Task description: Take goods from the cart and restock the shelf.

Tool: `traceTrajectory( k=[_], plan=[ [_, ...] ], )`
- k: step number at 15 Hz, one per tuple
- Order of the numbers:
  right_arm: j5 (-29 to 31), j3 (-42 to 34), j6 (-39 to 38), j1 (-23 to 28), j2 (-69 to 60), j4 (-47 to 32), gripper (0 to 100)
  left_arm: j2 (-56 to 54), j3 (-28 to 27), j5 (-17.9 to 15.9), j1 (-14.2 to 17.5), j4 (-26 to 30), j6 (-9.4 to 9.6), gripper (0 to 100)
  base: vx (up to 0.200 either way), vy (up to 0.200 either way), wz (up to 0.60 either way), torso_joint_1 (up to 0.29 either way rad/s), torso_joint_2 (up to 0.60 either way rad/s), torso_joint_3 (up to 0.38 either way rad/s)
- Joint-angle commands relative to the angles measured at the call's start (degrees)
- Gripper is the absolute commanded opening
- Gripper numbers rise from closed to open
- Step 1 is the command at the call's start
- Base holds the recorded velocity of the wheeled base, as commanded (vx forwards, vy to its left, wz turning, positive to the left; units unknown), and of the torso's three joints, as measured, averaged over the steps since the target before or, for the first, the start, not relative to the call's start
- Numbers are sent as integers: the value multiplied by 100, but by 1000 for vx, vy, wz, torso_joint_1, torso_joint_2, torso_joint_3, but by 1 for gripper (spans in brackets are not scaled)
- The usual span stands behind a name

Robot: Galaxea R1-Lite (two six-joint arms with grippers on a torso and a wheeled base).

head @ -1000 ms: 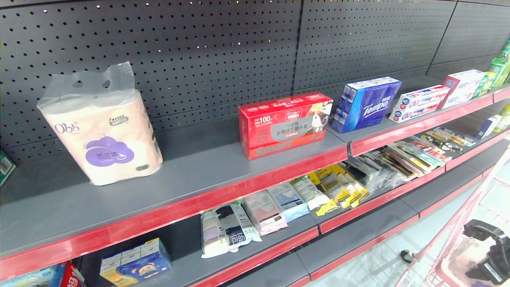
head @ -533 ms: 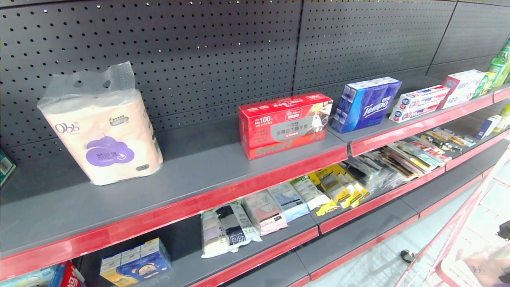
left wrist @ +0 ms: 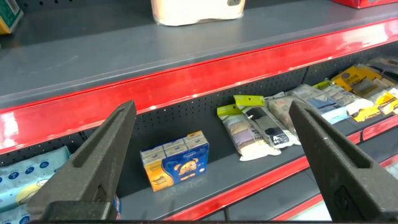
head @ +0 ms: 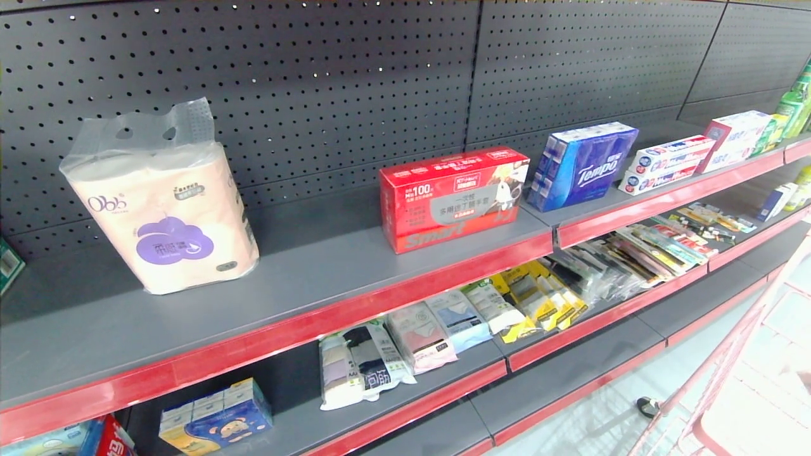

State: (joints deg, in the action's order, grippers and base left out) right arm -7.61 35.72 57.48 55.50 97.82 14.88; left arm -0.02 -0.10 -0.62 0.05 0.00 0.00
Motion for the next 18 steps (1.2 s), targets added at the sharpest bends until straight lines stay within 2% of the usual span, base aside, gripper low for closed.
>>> traceTrajectory(
  k=[1, 4, 6, 9, 12, 14, 17, 18],
  plan=[
    [-4, -294, -492, -312, -1019, 6, 0, 2, 1, 1, 4, 0, 0, 100, 0, 0, 0, 0, 0, 0],
    [75, -663, -2215, -1894, -1968, 6, 0, 2, 1, 1, 4, 0, 0, 100, 0, 0, 0, 0, 0, 0],
    [163, -874, -3261, -3256, -2583, 6, 0, 2, 1, 1, -5, 0, 0, 100, 0, 0, 0, 0, 0, 0],
    [365, -909, -3920, -4355, -3331, -3, 0, 2, 1, 1, 4, 0, 0, 100, 0, 0, 0, 0, 0, 0],
    [840, -1471, -4561, -5436, -4579, -29, 0, 2, -8, 1, 4, 0, 0, 100, 0, 0, 0, 0, 0, 0],
    [1288, -1542, -4860, -5709, -5273, -443, 0, 2, 1, 1, 4, 0, 0, 100, 0, 0, 0, 0, 0, 0],
    [1218, -1005, -4913, -5709, -6082, -1453, 0, 2, 1, 1, 4, 0, 0, 100, 0, 0, 0, 0, 0, 0],
    [1174, -953, -4913, -5691, -6090, -1506, 0, 2, 1, 1, 4, 0, 0, 100, 0, 0, 0, 0, 0, 0]
  ],
)
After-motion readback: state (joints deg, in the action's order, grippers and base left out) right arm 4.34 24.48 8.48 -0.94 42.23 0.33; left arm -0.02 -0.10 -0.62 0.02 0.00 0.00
